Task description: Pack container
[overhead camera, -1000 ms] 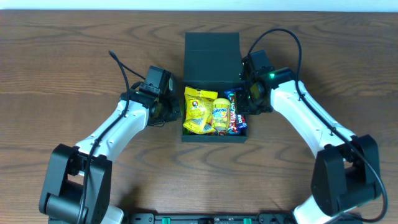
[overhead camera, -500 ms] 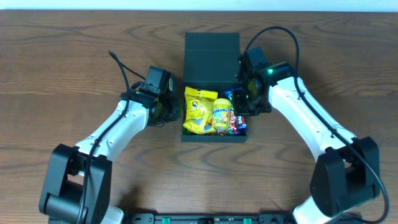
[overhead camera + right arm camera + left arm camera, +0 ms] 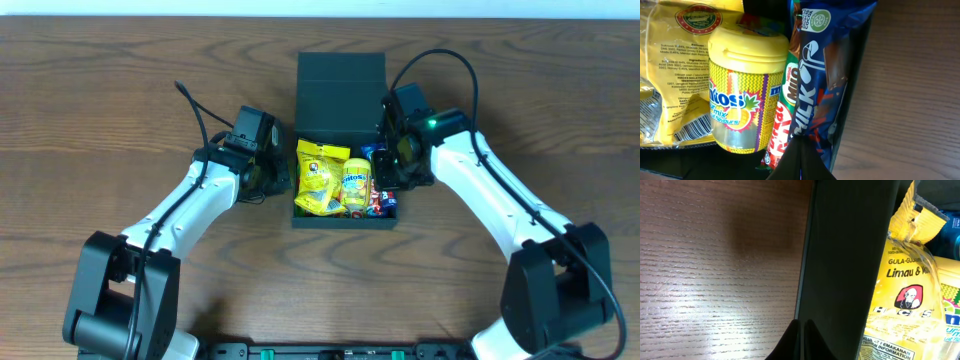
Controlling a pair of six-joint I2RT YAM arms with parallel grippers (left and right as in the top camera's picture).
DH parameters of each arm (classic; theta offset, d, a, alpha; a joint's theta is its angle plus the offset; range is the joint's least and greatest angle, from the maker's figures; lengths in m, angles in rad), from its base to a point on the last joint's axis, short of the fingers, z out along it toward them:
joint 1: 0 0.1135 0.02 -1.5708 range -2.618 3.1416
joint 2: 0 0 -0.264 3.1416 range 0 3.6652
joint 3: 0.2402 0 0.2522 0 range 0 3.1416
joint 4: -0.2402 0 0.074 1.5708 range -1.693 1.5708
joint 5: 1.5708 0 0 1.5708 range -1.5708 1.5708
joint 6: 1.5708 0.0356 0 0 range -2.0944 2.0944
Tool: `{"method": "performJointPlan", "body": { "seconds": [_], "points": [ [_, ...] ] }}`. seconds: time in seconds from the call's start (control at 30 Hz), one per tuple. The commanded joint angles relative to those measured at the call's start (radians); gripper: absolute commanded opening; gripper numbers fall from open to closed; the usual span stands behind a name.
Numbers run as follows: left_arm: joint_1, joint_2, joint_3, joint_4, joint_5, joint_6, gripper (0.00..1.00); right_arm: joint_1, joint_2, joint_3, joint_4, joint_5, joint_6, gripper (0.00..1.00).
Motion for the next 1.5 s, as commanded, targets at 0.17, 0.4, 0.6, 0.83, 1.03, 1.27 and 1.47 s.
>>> {"method": "performJointPlan", "body": {
  "seconds": [0.17, 0.4, 0.6, 0.83, 1.03, 1.27, 1.47],
  "points": [
    [0.001, 0.004, 0.003, -0.005, 0.0, 0.019, 0.06, 0.01, 0.003, -0.089, 0.036, 0.003, -0.011, 0.01],
    [0.001, 0.004, 0.003, -0.005, 0.0, 0.019, 0.06, 0.011, 0.003, -0.098, 0.04, 0.004, -0.012, 0.01],
    [0.001, 0.004, 0.003, -0.005, 0.0, 0.019, 0.06, 0.012, 0.004, -0.139, 0.064, 0.003, -0.011, 0.01],
    [0.001, 0.004, 0.003, -0.005, 0.0, 0.019, 0.06, 0.012, -0.002, -0.106, 0.069, -0.032, -0.012, 0.01],
    [0.001, 0.004, 0.003, -0.004, -0.001, 0.019, 0.06, 0.001, -0.098, 0.023, 0.043, 0.006, -0.053, 0.01],
    [0.047, 0.004, 0.003, 0.082, -0.008, 0.013, 0.06, -0.156, -0.105, 0.022, 0.07, 0.069, -0.03, 0.01],
    [0.13, 0.004, 0.003, 0.256, 0.004, -0.085, 0.06, -0.253, 0.042, 0.022, 0.188, -0.076, 0.011, 0.01]
  ]
}}
